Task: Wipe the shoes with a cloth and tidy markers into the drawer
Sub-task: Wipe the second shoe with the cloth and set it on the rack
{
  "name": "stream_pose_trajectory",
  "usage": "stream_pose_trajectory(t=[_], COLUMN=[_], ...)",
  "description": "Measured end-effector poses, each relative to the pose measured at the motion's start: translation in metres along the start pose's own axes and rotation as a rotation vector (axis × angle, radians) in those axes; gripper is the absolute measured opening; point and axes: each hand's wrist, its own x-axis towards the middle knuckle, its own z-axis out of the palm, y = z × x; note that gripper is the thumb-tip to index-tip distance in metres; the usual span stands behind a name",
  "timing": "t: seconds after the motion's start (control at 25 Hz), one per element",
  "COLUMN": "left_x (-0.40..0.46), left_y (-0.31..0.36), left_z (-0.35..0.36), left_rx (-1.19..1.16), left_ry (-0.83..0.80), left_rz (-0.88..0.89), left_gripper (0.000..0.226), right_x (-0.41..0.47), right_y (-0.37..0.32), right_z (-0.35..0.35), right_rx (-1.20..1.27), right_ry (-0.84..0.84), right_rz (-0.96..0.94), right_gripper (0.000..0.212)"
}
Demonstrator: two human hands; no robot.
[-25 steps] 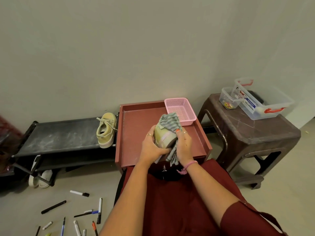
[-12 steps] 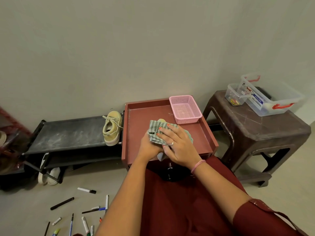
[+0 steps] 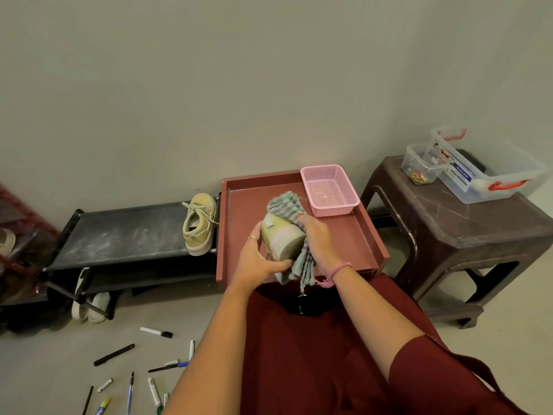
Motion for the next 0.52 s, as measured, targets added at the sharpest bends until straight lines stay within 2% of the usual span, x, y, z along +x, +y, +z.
stream_pose_trajectory(t=[0.08,0.16,0.24,0.4,0.44,0.52], left_x=[-0.004,-0.003,0.001,0.001,0.0,0.0], left_y=[-0.001,-0.002,0.001,-0.002,-0.002,0.001], left_z=[0.0,0.001,0.001,-0.012,-0.016,-0.025], left_rx=[-0.014,-0.011,-0.024,0.001,0.02,0.047], left_ry=[-0.065,-0.08,-0.092,-0.108,-0.117,-0.152], left_rz=[0.006,0.023,0.033,0.007,0.003,-0.019], left_gripper=[0.099,0.099,0.096,0.095,0.096,0.103], right_x=[0.001,-0.001,-0.006,-0.022,-0.022,-0.019], right_y=[0.001,-0.003,-0.015,-0.012,-0.008,0.001], right_z=[-0.007,-0.007,-0.003,0.006,0.008,0.012], right_rx=[0.014,-0.055,-0.183,-0.617,-0.665,-0.554], right_ry=[-0.01,-0.029,-0.055,-0.244,-0.254,-0.258], right_rz=[0.221,0.246,0.101,-0.401,-0.475,-0.435], right_gripper=[0.027,0.023,0.018,0.036,0.04,0.036])
